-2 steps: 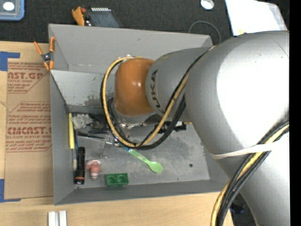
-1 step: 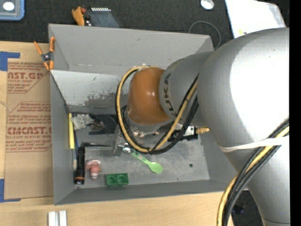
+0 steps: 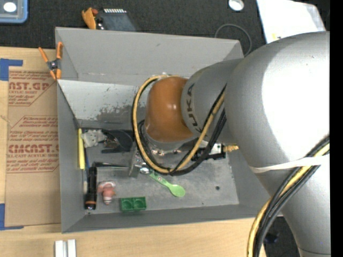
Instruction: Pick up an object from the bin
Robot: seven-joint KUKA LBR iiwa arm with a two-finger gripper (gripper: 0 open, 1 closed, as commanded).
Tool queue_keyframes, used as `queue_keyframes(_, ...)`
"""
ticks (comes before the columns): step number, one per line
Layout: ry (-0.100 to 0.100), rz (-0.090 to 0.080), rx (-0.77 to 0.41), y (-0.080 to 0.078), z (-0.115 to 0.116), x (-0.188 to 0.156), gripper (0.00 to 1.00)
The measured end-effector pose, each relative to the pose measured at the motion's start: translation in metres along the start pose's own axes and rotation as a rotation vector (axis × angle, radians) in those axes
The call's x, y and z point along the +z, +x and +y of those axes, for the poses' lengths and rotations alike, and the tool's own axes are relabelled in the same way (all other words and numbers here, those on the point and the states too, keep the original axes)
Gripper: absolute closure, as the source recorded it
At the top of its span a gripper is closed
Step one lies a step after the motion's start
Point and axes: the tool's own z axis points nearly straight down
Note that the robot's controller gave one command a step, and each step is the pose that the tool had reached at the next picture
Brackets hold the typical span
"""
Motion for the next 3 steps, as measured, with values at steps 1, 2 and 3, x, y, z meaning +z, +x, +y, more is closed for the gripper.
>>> queue_keyframes(1, 0.0, 0.002, 0.0, 0.001, 0.0, -0.007, 1.0)
queue_keyframes(2, 0.005, 0.01, 0.0, 0.003, -0.001, -0.038, 1.0)
queue_keyframes(3, 0.002, 0.006, -0.001, 0.001, 0.0, -0.073, 1.0)
